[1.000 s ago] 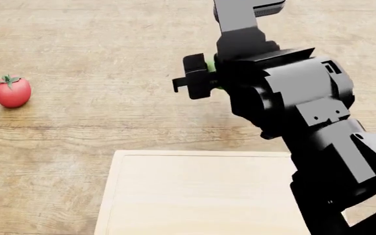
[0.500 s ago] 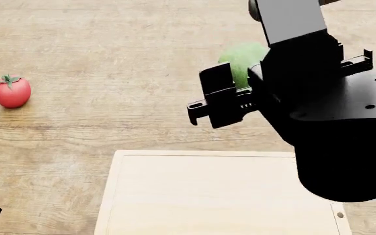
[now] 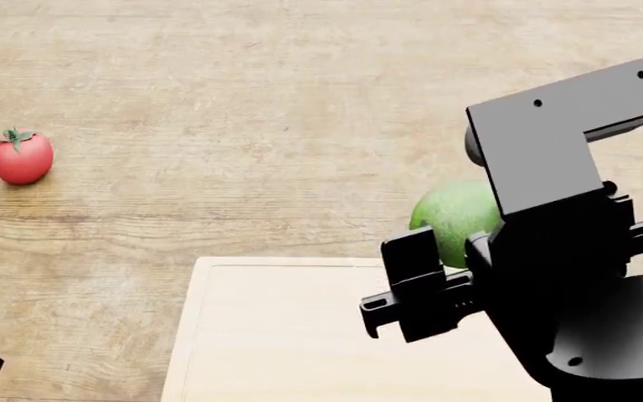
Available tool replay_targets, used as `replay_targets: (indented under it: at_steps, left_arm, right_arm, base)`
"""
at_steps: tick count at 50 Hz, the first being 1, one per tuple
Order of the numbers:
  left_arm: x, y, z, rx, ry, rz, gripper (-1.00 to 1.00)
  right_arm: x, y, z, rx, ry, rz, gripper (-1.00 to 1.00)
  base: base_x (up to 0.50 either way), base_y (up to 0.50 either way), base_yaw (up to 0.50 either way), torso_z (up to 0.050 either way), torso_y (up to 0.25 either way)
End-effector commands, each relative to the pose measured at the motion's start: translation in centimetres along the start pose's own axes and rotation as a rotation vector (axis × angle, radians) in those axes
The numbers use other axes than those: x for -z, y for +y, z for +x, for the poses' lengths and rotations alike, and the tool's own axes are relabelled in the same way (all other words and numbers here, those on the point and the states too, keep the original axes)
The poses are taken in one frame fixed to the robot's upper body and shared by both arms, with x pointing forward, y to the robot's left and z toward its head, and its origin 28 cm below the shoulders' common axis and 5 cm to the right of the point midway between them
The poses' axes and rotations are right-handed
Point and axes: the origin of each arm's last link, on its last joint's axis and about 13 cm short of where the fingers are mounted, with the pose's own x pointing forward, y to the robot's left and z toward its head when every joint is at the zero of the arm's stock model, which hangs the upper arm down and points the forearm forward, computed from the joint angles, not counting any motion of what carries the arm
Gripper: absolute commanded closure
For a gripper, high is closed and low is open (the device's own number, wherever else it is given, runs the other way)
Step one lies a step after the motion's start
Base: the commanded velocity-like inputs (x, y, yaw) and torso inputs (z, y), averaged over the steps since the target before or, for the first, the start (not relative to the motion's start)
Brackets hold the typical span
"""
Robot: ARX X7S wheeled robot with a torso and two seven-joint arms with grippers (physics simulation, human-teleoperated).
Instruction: Place the avocado, onion, tomato and bell pepper on the cutting board.
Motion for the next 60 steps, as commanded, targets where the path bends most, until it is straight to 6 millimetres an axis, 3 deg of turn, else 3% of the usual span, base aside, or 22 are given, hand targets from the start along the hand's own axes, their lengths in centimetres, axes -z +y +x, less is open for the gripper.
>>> replay_targets:
  at_steps: [1,13,23,24,35,47,54,60]
  left_arm:
    - [-0.2,0.1,-0.4,0.01,-0.005,-0.041,-1.0]
    - [-0.2,0.0,-0.6,0.01,0.003,-0.042,-1.0]
    - [-0.4,0.1,-0.6,0.009,0.006,-0.042,-1.0]
    - [-0.4,0.1,-0.6,0.008,0.005,-0.042,-1.0]
    - [-0.5,0.1,-0.7,0.008,0.007,-0.042,-1.0]
    - [-0.2,-0.2,-0.9,0.027,0.053,-0.072,-1.0]
    - [-0.9,-0.2,-1.7,0.041,0.212,-0.165,-1.0]
    - [-1.1,-0.3,-3.2,0.057,0.421,-0.136,-1.0]
  right_arm:
    - [1.3,0.2,1.2,-0.02,0.02,0.002,1.0]
    - [4.0,-0.2,2.4,0.023,0.122,0.051,1.0]
    - [3.8,-0.1,2.1,0.014,0.117,0.051,1.0]
    - [3.6,-0.1,2.1,0.013,0.109,0.051,-1.0]
    - [0.6,-0.2,0.2,0.035,-0.025,0.028,-1.0]
    - [-4.6,-0.9,-4.4,0.129,-0.354,0.021,-1.0]
    - [-4.3,-0.3,-5.9,0.15,-0.464,0.036,-1.0]
    - [-2.7,0.6,-4.3,0.091,-0.456,0.042,-1.0]
  base:
    - [0.0,0.0,0.0,0.0,0.0]
    - [0.0,0.0,0.0,0.0,0.0]
    - [0.0,0.0,0.0,0.0,0.0]
    - [0.0,0.0,0.0,0.0,0.0]
    - [0.0,0.0,0.0,0.0,0.0]
    - [0.0,0.0,0.0,0.0,0.0]
    - [0.0,0.0,0.0,0.0,0.0]
    - [0.0,0.0,0.0,0.0,0.0]
